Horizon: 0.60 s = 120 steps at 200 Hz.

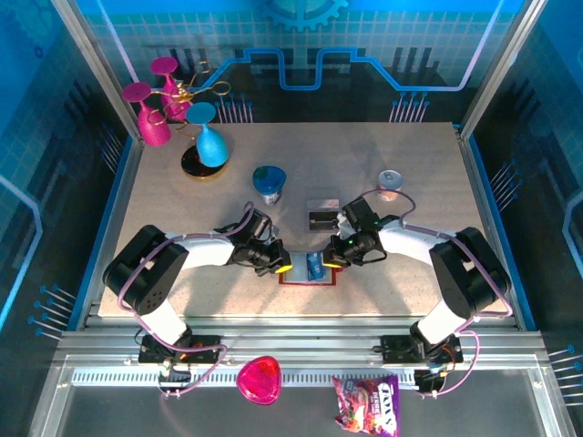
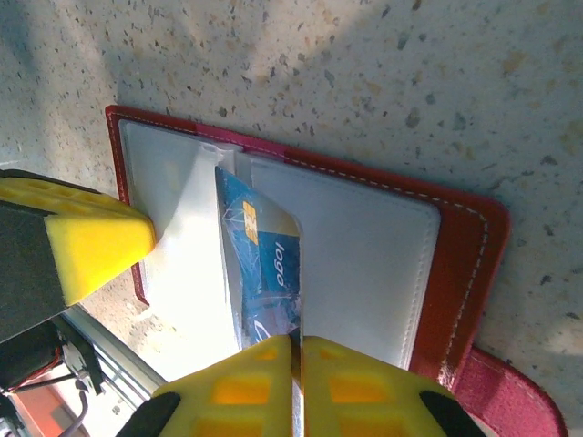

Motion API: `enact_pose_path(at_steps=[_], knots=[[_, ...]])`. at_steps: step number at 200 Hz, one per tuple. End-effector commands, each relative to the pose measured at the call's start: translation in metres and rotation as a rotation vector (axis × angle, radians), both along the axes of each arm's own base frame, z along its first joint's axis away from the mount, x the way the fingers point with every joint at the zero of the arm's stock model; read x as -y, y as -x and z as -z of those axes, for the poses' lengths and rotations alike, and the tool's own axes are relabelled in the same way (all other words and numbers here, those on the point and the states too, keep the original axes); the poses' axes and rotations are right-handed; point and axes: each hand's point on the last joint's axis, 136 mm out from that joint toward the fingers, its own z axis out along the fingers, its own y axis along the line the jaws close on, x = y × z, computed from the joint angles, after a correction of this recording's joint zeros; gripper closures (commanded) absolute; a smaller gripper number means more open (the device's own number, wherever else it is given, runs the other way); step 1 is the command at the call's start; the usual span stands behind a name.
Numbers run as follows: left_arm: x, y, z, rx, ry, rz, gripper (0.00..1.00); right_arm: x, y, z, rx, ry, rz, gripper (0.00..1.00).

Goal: Take the credit cards out of the card holder

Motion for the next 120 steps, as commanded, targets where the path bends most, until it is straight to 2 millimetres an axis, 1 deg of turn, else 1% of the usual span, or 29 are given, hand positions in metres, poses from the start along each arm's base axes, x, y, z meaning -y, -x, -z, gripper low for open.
enact_pose_path(at_steps=[1,76,120], knots=[[-0.009,0.014,0.014,-0.053,-0.059,0.012,0.94,0.007,-0.001,-0.005,0.004,0.022,0.006,0.91],[-0.007,0.012,0.011,-0.042,-0.049,0.014,0.92,0.006,-0.003,-0.014,0.025,0.033,0.016,0.93],[-0.006,0.012,0.011,-0.043,-0.043,0.016,0.91,0.002,-0.001,-0.014,0.021,0.042,0.019,0.93]])
